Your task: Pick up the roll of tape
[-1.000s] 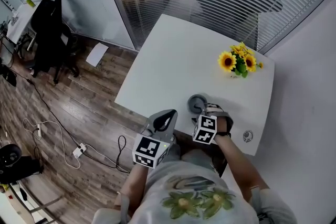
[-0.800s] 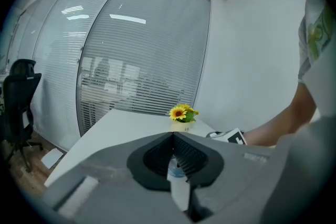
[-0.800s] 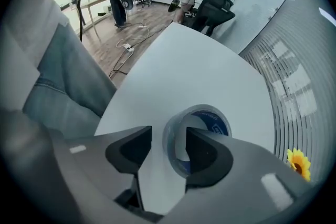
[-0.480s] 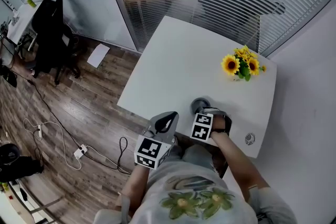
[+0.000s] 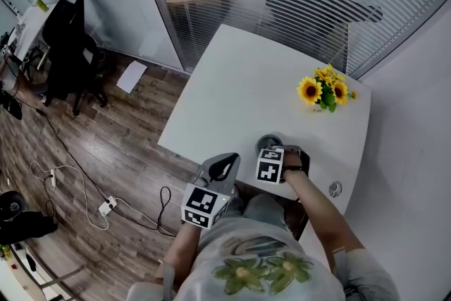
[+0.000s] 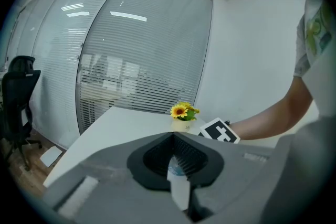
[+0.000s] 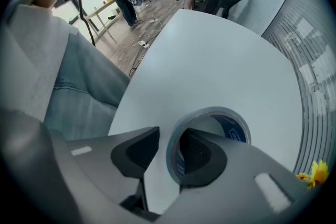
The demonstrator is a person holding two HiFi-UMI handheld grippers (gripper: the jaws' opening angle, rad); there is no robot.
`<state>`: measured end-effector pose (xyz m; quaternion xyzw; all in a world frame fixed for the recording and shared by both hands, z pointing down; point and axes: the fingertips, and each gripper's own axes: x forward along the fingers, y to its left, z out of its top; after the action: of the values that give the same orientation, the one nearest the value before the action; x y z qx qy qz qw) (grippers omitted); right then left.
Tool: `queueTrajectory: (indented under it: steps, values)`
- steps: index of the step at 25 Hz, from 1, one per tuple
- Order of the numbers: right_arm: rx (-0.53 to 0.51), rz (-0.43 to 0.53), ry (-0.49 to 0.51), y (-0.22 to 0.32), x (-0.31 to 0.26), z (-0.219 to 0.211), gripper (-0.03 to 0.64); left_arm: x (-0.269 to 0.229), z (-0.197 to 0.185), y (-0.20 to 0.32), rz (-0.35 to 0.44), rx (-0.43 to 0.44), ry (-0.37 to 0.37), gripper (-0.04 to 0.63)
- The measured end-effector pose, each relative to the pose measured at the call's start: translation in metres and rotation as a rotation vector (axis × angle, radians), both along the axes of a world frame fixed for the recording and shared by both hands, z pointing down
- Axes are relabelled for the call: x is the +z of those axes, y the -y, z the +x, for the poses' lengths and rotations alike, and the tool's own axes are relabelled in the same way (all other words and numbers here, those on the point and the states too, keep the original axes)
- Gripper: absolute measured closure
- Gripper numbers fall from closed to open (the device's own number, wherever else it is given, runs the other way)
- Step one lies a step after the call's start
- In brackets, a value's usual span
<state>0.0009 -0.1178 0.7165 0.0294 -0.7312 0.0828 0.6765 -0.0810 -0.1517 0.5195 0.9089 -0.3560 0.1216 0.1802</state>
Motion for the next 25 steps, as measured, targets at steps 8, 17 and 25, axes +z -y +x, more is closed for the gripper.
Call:
queueTrajectory:
  steps: [8, 17, 25]
  values:
    - [0.012, -0.005, 0.000, 0.000, -0.002, -0.002, 0.489, 0.002, -0.001, 0.000, -0.010, 0.014, -0.004, 0.591]
    - [-0.052, 0.047, 0.006, -0.005, -0.004, -0.003, 0.551, 0.002, 0.002, -0.003, -0.015, 0.021, -0.005, 0.591]
    - [0.040, 0.064, 0.107, -0.002, -0.014, -0.003, 0.554, 0.004, 0.004, -0.006, -0.024, -0.013, 0.001, 0.589]
